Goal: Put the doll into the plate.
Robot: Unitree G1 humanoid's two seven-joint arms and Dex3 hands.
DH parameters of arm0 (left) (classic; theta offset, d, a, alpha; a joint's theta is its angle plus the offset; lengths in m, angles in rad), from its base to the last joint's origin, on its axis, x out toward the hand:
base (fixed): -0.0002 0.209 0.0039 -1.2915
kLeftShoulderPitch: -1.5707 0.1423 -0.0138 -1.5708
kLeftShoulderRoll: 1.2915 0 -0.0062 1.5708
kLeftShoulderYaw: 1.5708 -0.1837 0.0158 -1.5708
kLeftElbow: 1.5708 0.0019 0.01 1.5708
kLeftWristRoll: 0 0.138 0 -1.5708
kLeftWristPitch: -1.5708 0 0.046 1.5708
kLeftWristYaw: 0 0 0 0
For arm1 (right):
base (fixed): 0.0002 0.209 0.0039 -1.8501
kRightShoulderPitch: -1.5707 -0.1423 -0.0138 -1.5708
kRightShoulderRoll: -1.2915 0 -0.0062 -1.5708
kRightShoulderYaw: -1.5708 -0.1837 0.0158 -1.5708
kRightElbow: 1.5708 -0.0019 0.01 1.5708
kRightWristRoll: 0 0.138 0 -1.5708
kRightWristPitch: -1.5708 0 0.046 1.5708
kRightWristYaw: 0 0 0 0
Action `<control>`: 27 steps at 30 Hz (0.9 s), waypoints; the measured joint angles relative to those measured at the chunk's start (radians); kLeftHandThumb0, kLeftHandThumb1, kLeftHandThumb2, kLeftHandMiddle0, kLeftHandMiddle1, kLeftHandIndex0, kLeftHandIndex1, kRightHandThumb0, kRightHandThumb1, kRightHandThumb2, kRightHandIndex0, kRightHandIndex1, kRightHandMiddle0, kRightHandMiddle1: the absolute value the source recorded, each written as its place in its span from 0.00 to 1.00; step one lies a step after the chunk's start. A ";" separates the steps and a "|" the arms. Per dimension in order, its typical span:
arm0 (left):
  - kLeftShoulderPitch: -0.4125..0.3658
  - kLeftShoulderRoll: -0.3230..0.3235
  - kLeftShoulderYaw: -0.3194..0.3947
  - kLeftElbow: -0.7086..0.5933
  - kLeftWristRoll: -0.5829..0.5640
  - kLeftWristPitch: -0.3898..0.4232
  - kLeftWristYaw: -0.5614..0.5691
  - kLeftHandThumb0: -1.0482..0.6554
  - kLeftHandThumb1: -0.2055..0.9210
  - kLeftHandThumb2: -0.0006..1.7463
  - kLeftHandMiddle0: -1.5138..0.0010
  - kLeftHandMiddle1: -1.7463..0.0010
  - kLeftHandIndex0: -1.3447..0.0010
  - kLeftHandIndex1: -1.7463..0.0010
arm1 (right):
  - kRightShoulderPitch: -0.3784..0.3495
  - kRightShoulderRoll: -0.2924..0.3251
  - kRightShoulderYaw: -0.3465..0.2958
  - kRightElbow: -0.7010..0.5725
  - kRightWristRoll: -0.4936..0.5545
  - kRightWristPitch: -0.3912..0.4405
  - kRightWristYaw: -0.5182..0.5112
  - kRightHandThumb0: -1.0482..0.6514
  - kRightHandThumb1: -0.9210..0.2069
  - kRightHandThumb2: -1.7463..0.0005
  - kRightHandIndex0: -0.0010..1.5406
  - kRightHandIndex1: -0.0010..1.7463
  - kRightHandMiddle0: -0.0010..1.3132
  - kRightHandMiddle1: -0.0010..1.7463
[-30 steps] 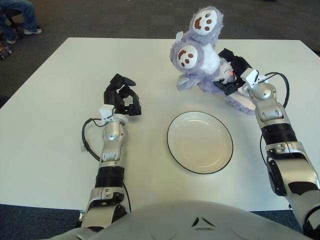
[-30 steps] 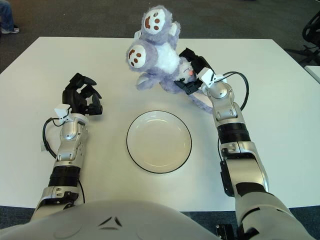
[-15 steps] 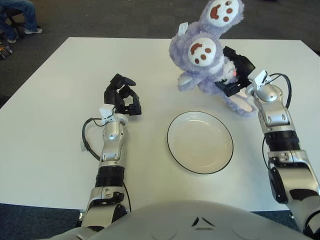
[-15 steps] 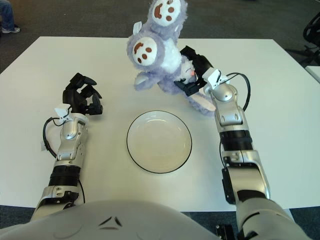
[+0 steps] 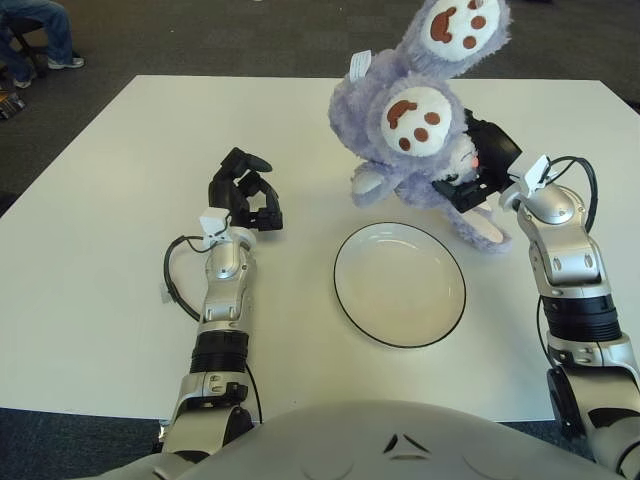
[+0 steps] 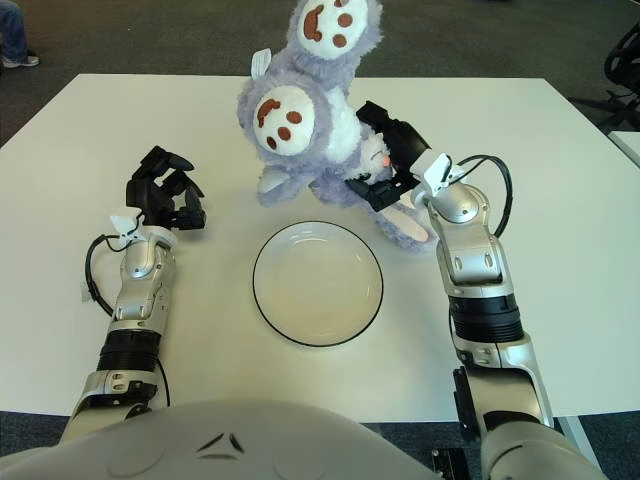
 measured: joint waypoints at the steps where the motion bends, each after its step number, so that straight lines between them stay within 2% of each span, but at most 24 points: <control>1: -0.001 0.000 0.000 0.001 0.000 0.000 0.000 0.61 0.09 0.98 0.38 0.00 0.40 0.13 | 0.003 -0.001 0.000 -0.004 0.002 0.004 0.006 0.62 0.64 0.18 0.49 0.93 0.36 1.00; 9: -0.008 0.001 0.000 0.010 0.000 0.000 0.000 0.61 0.09 0.98 0.38 0.00 0.41 0.12 | 0.058 -0.038 -0.008 -0.032 0.032 0.011 0.073 0.62 0.66 0.16 0.48 0.97 0.37 1.00; 13: -0.010 0.003 0.000 0.016 0.000 0.000 0.000 0.61 0.10 0.98 0.38 0.00 0.42 0.12 | 0.100 -0.065 -0.011 -0.077 0.032 0.013 0.095 0.62 0.77 0.07 0.53 0.99 0.44 1.00; 15: -0.011 0.004 0.000 0.019 0.000 0.000 0.000 0.61 0.10 0.98 0.39 0.00 0.42 0.11 | 0.117 -0.079 -0.012 -0.098 0.031 0.016 0.102 0.62 0.79 0.06 0.54 1.00 0.45 1.00; 19: -0.012 0.003 0.000 0.022 0.000 0.000 0.000 0.61 0.10 0.99 0.38 0.00 0.42 0.11 | 0.149 -0.101 -0.015 -0.130 0.028 0.016 0.109 0.62 0.74 0.10 0.50 0.99 0.42 1.00; 27: -0.013 0.005 -0.001 0.024 0.001 0.000 0.000 0.61 0.09 1.00 0.38 0.00 0.43 0.09 | 0.179 -0.137 -0.013 -0.137 0.004 -0.022 0.124 0.62 0.71 0.14 0.51 0.93 0.42 1.00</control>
